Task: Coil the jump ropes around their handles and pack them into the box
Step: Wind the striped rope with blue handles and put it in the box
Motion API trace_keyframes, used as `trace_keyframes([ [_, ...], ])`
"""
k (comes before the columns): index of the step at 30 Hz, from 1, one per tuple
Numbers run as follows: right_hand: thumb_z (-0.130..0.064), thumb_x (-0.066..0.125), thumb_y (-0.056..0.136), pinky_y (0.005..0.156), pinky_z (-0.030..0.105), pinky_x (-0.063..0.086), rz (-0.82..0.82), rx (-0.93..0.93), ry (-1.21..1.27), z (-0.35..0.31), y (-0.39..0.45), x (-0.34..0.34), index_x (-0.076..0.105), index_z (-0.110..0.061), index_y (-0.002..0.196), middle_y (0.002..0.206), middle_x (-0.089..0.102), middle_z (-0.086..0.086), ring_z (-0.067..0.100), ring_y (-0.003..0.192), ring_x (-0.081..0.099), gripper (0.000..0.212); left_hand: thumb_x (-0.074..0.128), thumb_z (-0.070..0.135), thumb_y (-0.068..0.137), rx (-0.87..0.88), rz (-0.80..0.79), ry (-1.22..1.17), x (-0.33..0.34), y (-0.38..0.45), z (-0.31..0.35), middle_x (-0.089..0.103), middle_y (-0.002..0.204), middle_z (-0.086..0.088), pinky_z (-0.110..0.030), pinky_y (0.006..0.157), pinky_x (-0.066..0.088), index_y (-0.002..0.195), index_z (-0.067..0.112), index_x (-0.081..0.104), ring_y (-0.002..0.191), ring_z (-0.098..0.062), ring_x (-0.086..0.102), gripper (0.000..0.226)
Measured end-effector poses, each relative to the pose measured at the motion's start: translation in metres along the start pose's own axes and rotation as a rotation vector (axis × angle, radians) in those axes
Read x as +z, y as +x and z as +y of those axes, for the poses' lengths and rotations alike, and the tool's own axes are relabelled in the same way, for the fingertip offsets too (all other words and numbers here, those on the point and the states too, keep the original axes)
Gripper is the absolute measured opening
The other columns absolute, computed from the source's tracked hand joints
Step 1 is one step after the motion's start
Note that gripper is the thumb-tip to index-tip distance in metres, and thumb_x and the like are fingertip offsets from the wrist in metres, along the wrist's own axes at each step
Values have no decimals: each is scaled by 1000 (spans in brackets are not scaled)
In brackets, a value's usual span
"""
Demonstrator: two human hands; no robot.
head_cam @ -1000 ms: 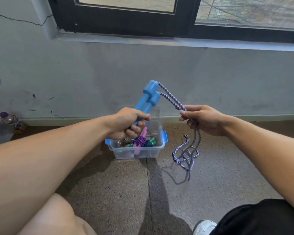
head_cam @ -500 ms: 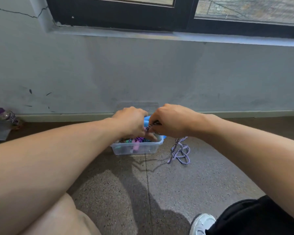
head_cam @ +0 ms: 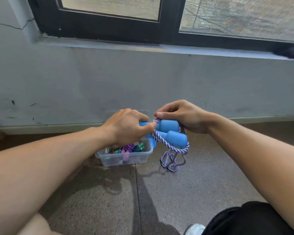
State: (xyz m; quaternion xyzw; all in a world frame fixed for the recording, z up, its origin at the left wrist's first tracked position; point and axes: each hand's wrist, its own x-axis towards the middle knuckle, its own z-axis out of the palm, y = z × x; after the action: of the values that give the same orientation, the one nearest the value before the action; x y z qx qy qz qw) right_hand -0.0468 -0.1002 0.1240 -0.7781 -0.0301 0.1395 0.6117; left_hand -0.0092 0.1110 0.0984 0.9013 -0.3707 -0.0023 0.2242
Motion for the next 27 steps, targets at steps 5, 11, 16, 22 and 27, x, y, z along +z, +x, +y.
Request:
trace_keyframes([
  [5,-13,55,101,51,20,36,43,66,1,20,3,-5,71,-11,100,84,64,1,6,55,49,17,22,75,65,-274,206,-364,1,11,-7,44,56,-8,-36,56,34,58,5,44,58,-22,35,74],
  [11,-32,56,101,52,22,37,-11,51,-705,0,-1,29,73,-17,86,66,65,-3,6,47,45,28,29,72,79,-580,286,47,3,8,-41,54,63,-9,-32,58,38,56,12,50,68,-34,53,68],
  [16,-53,66,86,61,34,45,222,-100,-1223,-34,-5,41,65,-17,74,67,59,-1,26,71,56,38,35,66,87,-474,250,275,5,11,-35,53,65,-7,-33,60,35,66,14,58,71,-34,51,60],
  [22,-73,46,86,87,42,50,363,-213,-801,-8,0,39,62,-21,97,103,67,-3,19,99,59,56,26,67,79,-219,205,131,0,2,-38,53,59,-5,-36,58,38,65,11,52,67,-32,52,64],
  [27,-57,55,94,69,42,49,419,-288,-578,5,3,55,55,-13,85,77,66,4,25,74,57,45,26,64,75,-225,102,-49,5,-5,-34,39,53,-2,-38,54,33,59,12,38,58,-26,39,56],
])
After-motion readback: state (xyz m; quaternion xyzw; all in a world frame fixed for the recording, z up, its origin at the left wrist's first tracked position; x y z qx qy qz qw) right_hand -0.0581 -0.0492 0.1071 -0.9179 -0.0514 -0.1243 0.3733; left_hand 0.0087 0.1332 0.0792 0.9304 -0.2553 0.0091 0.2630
